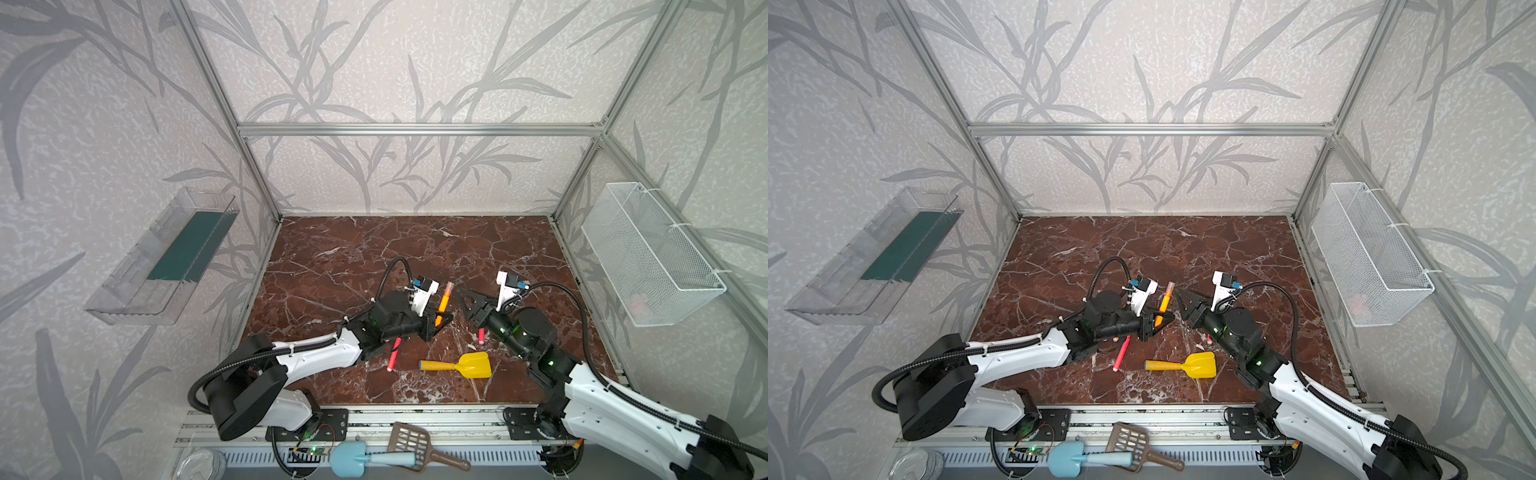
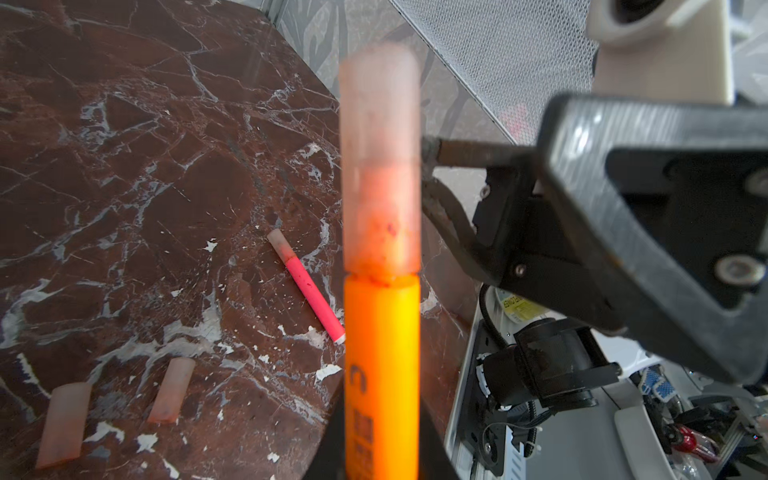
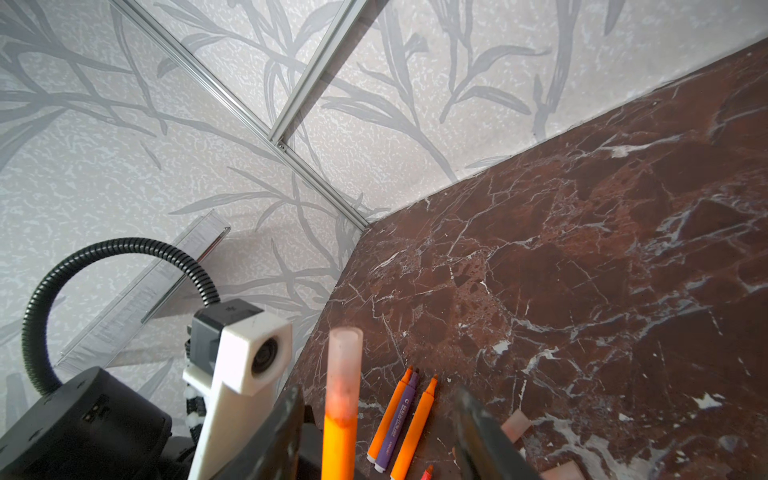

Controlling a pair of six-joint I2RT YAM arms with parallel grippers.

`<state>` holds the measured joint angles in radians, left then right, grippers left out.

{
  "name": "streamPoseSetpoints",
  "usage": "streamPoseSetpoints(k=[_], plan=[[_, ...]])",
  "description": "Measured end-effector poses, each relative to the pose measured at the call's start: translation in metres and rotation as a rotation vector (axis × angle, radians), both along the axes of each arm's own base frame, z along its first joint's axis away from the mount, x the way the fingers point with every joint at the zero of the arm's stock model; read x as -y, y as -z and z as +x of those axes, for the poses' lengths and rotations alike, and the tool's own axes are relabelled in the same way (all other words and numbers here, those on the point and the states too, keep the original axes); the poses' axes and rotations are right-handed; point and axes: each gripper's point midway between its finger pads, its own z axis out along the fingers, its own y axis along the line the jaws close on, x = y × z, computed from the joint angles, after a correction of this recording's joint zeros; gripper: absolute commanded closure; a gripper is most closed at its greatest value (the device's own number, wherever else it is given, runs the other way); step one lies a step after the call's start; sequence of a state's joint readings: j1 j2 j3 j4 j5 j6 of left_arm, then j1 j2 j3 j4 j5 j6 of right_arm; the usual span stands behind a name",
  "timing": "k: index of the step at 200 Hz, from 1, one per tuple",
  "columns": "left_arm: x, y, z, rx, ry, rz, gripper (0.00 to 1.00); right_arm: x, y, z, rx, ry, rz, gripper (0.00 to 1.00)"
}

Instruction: Insert the pens into the pen caps

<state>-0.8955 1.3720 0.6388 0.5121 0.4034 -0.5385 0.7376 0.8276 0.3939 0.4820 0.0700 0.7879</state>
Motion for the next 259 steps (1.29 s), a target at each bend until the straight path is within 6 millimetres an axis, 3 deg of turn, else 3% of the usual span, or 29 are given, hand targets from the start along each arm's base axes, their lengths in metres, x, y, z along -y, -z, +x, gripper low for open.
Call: streamPoseSetpoints(k=[21, 40, 73, 168, 220, 259], plan=[[0.000, 0.002, -0.007, 0.026, 0.010, 0.030, 1.00, -0.008, -0.008, 0.004, 0.005, -0.018, 0.003, 0.44], [0.001, 0.007, -0.010, 0.037, 0.014, 0.057, 1.00, -0.012, -0.001, 0.008, -0.010, -0.023, -0.008, 0.49], [0.001, 0.013, -0.014, 0.049, 0.019, 0.090, 1.00, -0.018, 0.013, 0.013, -0.051, -0.038, -0.034, 0.65], [0.003, 0.017, -0.011, 0.077, 0.016, 0.151, 1.00, -0.028, 0.014, 0.014, -0.069, -0.082, -0.010, 0.99], [0.008, 0.007, -0.005, 0.089, 0.022, 0.201, 1.00, -0.018, 0.002, 0.010, -0.023, -0.075, 0.017, 1.00], [0.007, 0.006, -0.010, 0.049, 0.091, 0.177, 1.00, -0.019, 0.002, 0.003, 0.005, -0.102, 0.030, 1.00]])
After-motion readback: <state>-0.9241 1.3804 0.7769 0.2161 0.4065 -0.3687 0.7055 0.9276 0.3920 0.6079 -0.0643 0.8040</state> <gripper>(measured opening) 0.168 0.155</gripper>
